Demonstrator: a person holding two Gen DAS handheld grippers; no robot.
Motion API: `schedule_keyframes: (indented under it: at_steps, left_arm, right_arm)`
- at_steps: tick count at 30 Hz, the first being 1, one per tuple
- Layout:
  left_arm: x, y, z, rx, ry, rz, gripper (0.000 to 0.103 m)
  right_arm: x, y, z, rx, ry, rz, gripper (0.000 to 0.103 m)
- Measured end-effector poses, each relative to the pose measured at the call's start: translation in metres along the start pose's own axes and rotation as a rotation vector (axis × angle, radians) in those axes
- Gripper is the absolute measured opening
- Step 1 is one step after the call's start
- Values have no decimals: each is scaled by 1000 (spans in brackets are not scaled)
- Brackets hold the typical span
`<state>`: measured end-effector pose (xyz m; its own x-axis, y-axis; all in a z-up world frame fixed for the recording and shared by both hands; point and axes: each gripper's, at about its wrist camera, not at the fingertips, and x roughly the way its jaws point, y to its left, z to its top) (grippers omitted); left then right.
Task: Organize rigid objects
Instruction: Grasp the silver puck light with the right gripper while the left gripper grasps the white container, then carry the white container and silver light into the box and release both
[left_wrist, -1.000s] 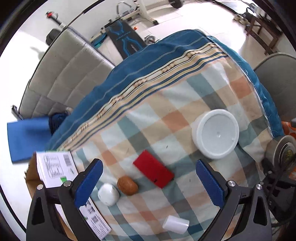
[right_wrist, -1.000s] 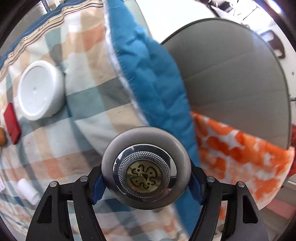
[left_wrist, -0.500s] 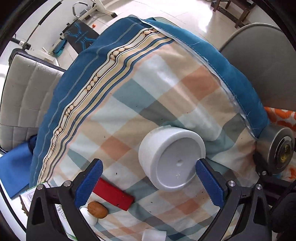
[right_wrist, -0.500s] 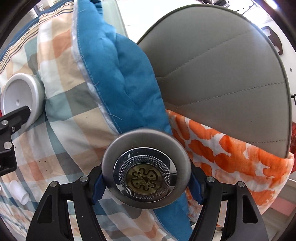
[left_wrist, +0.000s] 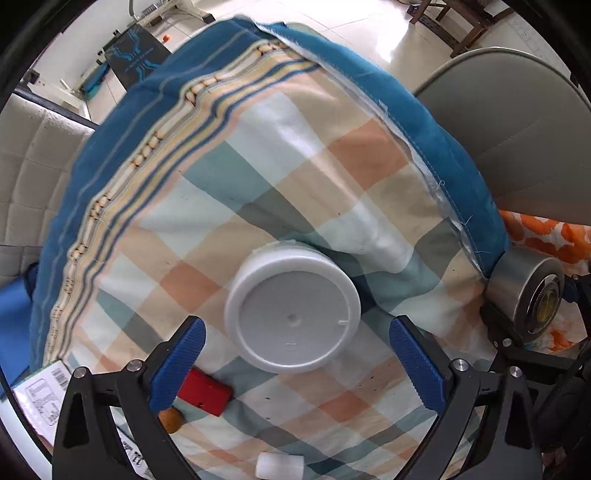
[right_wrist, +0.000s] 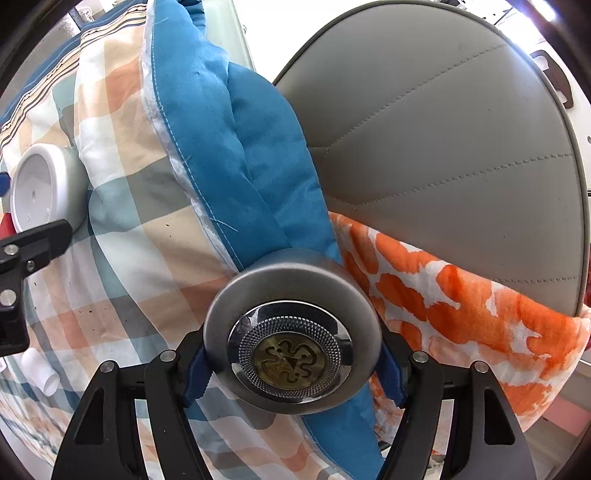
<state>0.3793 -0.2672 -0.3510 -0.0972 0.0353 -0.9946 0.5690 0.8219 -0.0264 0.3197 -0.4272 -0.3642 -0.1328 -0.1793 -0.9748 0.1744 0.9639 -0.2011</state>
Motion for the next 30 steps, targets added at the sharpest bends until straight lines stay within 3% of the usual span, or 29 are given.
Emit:
schedule_keyframes:
  at_steps: [4,5,7,10,14,20,26,30]
  left_arm:
    - [17,-2,3,8,21,14,98]
    - [19,-2,3,7,15,11,93]
    - [22,0,2,-1,10,45,66]
    - [20,8,0,-22,-1,34,66]
    - [18,21,-22,-43,-5,99,66]
    - [22,50,-79,-198,21,-37,66]
    - [42,61,-105,-250,64,-63,66]
    - [46,60,-105,-257,65,-60,69]
  right_arm:
    - [7,-8,-10,-5,0,-9,75]
    - [6,-7,-12,-6,-1,-12,75]
    - [3,-6,-11,-7,0,-14,75]
    - [2,-6,-14,-12,0,-15,75]
    - [-5,7,-16,-33,7,22,74]
    - [-12,32,-39,-63,51,184,74]
    - [-6,67,-55,-145,58,169,75]
    - [-9,70,-60,-125,62,187,77]
